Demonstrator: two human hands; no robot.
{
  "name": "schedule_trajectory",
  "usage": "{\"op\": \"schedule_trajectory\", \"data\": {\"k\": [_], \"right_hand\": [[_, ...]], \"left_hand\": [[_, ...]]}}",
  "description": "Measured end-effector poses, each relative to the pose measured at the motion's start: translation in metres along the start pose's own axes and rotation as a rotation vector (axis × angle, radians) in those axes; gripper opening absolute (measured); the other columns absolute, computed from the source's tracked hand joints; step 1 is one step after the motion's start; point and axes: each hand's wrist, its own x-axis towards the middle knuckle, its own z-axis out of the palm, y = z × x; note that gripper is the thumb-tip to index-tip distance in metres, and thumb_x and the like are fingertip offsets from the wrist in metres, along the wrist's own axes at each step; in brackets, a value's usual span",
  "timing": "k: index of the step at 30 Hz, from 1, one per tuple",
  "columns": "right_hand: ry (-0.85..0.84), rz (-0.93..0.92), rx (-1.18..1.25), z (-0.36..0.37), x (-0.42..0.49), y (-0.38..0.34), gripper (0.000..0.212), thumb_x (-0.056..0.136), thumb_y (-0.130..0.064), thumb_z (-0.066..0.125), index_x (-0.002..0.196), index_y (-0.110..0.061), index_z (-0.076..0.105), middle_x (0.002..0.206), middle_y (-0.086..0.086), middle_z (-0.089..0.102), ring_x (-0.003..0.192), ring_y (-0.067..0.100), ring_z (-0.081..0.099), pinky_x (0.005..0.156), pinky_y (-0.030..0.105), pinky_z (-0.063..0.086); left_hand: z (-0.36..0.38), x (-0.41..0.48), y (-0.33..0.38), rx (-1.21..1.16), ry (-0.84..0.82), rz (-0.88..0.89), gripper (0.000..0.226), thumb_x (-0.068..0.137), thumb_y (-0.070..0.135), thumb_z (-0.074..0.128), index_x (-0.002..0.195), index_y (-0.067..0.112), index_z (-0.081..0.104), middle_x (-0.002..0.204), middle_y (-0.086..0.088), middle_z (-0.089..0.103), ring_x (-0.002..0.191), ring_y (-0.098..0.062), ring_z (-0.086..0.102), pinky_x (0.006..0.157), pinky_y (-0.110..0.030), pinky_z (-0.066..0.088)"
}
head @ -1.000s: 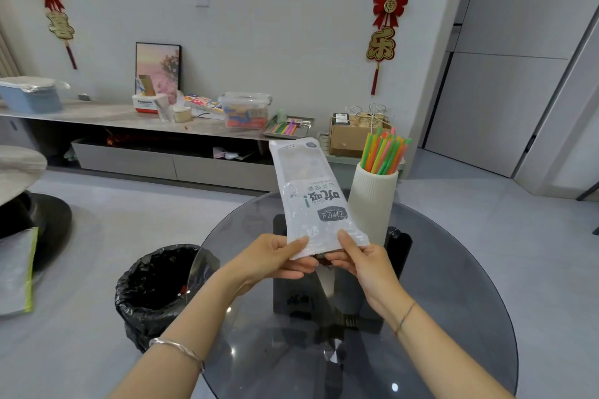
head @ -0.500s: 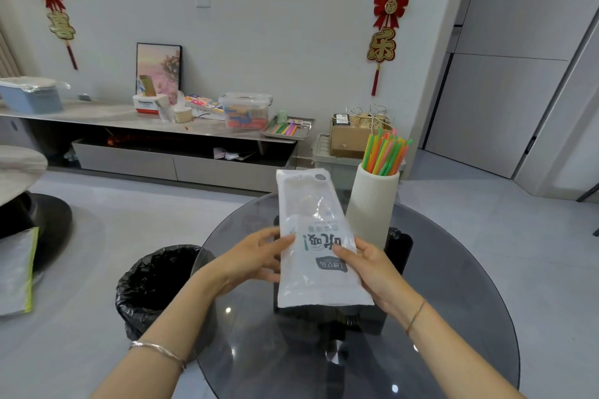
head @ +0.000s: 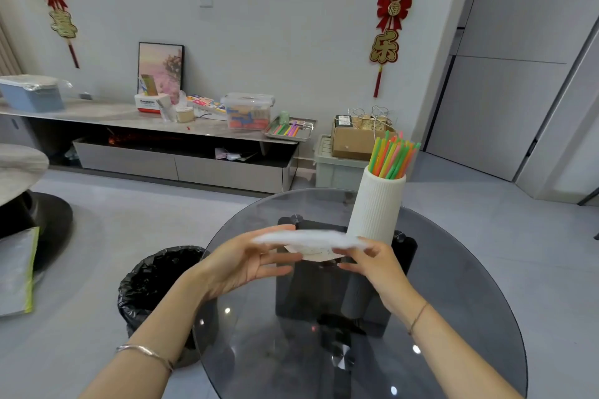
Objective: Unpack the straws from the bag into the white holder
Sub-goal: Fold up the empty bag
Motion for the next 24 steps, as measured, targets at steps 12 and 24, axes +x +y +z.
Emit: {"op": "schedule_trajectory", "data": {"k": [12, 24], "right_hand": [[-0.015, 0.140, 0.154, 0.025, 0.002, 0.008, 0.024, 0.088, -0.027, 0.061, 0.099, -0.009, 0.073, 0.111, 0.000, 0.071, 0.106, 0.019, 0.064, 0.097, 0.037, 0.050], [-0.107, 0.023, -0.238, 0.097, 0.059, 0.016, 0.030, 0.086, -0.016, 0.063, 0.109, -0.021, 0.044, 0.120, -0.003, 0.052, 0.095, 0.019, 0.064, 0.090, 0.038, 0.054]], "left_hand": [[0.005, 0.015, -0.014, 0.192, 0.375, 0.114, 0.048, 0.082, 0.050, 0.058, 0.104, 0.010, 0.070, 0.103, -0.006, 0.076, 0.096, -0.019, 0.072, 0.070, -0.022, 0.058], [-0.101, -0.013, 0.012, 0.126, 0.837, 0.317, 0.041, 0.088, 0.007, 0.063, 0.128, 0.005, 0.053, 0.115, -0.016, 0.068, 0.095, -0.024, 0.067, 0.065, -0.019, 0.059]]}}
